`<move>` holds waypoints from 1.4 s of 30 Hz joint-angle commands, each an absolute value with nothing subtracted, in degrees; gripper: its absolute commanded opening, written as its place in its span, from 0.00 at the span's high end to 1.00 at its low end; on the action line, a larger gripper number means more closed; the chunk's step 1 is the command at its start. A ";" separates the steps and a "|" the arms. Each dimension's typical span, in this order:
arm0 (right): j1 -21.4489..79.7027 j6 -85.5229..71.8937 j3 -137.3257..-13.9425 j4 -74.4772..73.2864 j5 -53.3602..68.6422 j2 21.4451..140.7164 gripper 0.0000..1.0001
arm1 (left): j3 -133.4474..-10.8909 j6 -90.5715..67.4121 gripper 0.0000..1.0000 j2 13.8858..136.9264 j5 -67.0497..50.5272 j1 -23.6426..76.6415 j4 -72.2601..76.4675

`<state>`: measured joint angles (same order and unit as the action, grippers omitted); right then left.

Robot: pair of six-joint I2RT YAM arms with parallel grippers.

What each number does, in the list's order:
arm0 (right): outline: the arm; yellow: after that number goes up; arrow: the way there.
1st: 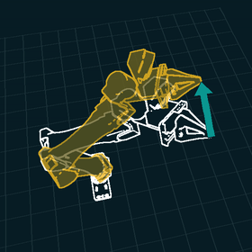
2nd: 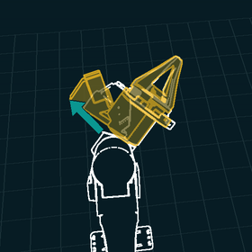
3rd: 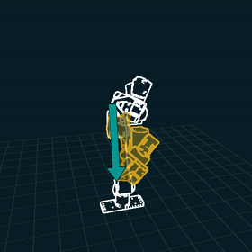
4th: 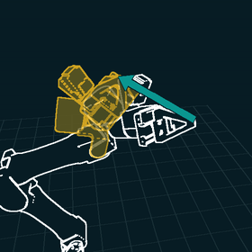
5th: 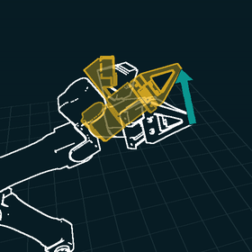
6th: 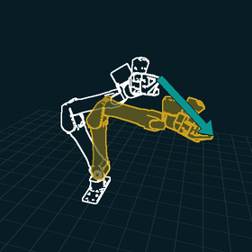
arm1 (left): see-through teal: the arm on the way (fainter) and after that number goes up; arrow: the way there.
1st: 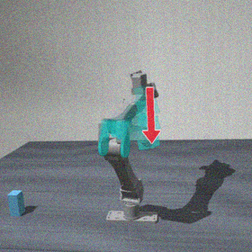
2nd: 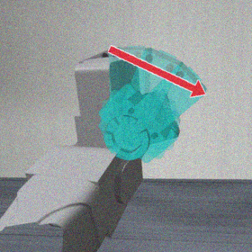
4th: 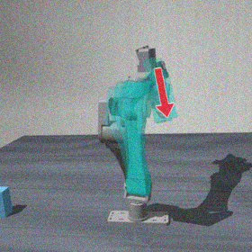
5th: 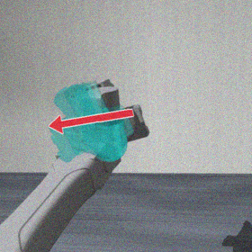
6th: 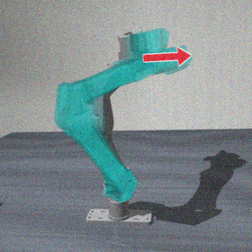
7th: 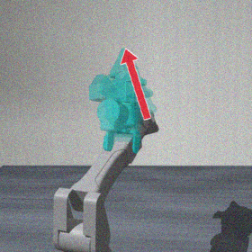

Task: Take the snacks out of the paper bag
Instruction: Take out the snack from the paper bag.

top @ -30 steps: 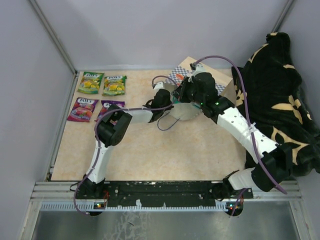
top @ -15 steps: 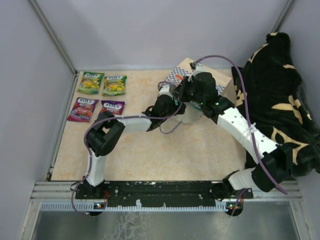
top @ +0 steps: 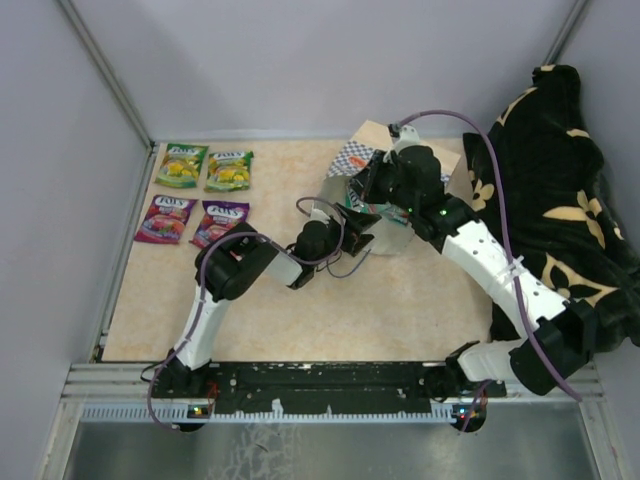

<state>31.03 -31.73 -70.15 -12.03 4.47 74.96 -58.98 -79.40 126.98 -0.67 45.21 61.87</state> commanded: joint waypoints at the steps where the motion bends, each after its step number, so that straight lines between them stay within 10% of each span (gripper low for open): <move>1: 31.73 -31.58 -70.43 -10.25 4.32 71.06 0.99 | -60.53 -98.84 0.01 131.15 -0.90 44.78 75.92; 16: 31.73 -32.24 -70.49 -12.52 2.55 65.89 0.99 | -77.16 -111.13 0.02 123.86 9.11 45.53 11.34; 31: 31.73 -34.03 -68.61 -11.23 2.73 62.89 0.99 | -86.12 -106.18 0.16 128.00 29.51 45.62 -3.41; 42: 31.73 -33.61 -67.81 -10.30 3.25 62.72 0.99 | -85.34 -95.25 0.73 127.40 38.42 45.70 4.50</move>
